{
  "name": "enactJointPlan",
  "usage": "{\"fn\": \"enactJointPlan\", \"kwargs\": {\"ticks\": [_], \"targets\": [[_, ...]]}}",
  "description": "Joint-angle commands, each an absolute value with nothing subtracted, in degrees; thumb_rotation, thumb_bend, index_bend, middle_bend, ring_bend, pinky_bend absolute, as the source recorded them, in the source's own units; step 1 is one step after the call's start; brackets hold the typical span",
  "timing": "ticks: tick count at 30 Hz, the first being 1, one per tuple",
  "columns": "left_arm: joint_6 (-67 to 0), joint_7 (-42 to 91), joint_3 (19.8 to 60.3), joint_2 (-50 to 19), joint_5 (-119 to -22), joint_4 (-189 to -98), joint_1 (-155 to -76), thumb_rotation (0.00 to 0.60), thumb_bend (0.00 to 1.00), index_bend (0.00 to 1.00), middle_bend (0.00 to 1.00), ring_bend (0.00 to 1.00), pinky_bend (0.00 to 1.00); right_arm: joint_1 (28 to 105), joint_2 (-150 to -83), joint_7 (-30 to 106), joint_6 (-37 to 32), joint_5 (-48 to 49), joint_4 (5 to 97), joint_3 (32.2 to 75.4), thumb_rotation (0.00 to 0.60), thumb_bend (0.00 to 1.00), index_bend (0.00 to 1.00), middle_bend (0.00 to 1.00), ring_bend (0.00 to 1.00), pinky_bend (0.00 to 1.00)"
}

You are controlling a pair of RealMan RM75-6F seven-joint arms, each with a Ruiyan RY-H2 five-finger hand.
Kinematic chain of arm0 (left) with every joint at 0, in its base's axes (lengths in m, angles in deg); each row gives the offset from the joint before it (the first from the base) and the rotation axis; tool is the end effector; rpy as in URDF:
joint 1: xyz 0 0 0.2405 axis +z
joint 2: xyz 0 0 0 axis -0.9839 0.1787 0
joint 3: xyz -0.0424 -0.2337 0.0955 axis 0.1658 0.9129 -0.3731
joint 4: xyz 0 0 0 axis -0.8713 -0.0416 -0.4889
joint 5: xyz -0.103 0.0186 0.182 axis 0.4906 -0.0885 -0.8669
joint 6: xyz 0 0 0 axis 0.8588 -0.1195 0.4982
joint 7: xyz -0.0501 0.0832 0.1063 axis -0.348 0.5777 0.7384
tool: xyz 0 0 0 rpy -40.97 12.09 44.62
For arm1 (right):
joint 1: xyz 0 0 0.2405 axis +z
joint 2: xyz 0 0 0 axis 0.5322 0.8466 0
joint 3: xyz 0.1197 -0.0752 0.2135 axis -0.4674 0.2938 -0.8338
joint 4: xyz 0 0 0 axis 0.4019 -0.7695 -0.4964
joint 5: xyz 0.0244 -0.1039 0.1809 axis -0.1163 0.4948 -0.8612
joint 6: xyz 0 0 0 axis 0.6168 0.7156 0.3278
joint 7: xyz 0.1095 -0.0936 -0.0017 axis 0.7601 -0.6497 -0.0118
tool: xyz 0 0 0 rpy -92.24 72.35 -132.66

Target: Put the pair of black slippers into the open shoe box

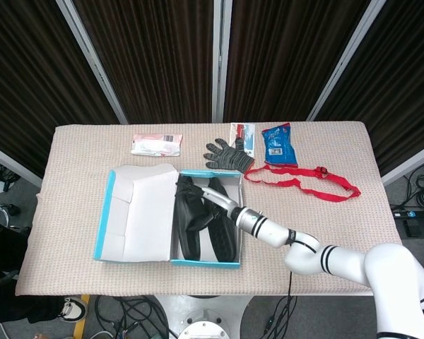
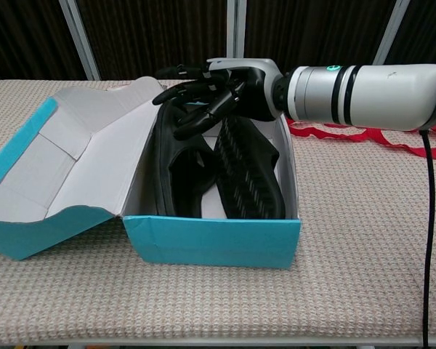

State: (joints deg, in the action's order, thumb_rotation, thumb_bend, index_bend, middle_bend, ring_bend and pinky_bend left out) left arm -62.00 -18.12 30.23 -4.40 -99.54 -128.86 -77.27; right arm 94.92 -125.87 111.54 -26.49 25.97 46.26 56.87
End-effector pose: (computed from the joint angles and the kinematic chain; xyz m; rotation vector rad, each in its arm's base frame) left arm -0.4059 0.1219 0.1817 -1.2579 -1.1237 -1.1028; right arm -0.0491 -0.3775 -0.0601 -1.8332 2.1305 -1.3219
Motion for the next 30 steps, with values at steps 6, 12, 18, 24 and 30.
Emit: {"fn": "enactJointPlan", "kwargs": {"ticks": [6,12,18,24,30], "targets": [[-62.0,-13.8,30.8,-2.3,-99.9,-134.7,-78.3,0.6,0.1,0.18,0.13,0.03,0.1,89.3,-117.1,104.5,-15.2,28.1,55.7,56.9,0.6,0.0,0.0,0.15,0.04,0.17],[-62.9,-12.2,30.5,-1.7,-100.6,-136.0,-78.0,0.6,0.1,0.18,0.13,0.03,0.1,79.2,-108.4,80.4,-4.2,26.6,63.8,59.5,0.6,0.0,0.0,0.14,0.02,0.17],[-63.8,-9.4,30.5,-0.9,-101.7,-138.7,-78.4,0.6,0.1,0.17,0.13,0.03,0.1,66.1,-102.0,57.0,7.5,24.3,69.7,65.1,0.6,0.0,0.0,0.12,0.0,0.11],[-64.5,-7.1,30.2,-0.6,-102.5,-140.1,-78.3,0.6,0.1,0.18,0.13,0.03,0.1,54.2,-102.3,42.1,17.8,22.9,68.3,69.7,0.6,0.0,0.0,0.06,0.0,0.07],[-64.2,-6.4,29.9,-0.6,-102.9,-140.6,-78.6,0.6,0.1,0.18,0.13,0.03,0.1,45.9,-104.3,36.8,23.3,22.1,63.3,72.0,0.6,0.0,0.0,0.02,0.0,0.02]]}}
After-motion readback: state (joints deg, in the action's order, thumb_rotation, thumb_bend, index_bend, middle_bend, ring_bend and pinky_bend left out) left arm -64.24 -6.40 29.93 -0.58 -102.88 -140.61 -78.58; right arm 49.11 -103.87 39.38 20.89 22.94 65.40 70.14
